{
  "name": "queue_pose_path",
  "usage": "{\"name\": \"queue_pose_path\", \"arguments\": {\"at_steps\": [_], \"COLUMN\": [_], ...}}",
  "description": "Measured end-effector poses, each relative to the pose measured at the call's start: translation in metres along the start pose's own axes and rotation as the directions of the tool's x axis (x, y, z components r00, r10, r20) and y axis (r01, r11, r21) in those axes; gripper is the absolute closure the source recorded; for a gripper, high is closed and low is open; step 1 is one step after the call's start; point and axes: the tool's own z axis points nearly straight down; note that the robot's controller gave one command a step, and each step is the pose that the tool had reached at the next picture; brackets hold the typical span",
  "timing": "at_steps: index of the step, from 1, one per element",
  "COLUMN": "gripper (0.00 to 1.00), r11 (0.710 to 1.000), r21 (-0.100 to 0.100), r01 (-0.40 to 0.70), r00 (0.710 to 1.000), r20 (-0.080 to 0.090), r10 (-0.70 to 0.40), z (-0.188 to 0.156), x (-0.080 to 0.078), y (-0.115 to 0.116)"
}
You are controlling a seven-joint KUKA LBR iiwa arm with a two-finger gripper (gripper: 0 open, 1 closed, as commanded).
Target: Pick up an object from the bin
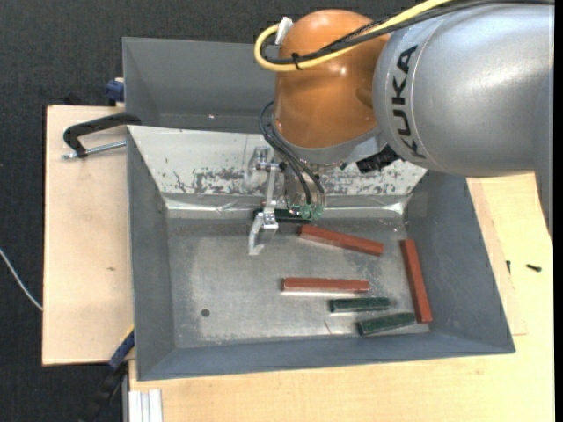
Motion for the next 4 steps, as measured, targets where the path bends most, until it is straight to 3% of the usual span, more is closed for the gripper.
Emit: {"name": "queue_pose_path", "arguments": {"at_steps": [1,2,3,4], "gripper": [0.00,0.00,0.00,1.00], "r11": [0.986,0.943,0.955,0.833], "r21": [-0.002,0.003,0.001,-0.002], "r01": [0.167,0.333,0.297,0.554], "r00": [0.986,0.943,0.955,0.833], "r20": [0.003,0.001,0.003,-0.010], "r10": [-0.167,-0.333,-0.297,-0.554], "z": [0.012,0.058,0.114,0.152], "x": [-0.005,-0.018,0.002,0.032], "y": [-0.026,-0.065,-0.074,-0.113]}}
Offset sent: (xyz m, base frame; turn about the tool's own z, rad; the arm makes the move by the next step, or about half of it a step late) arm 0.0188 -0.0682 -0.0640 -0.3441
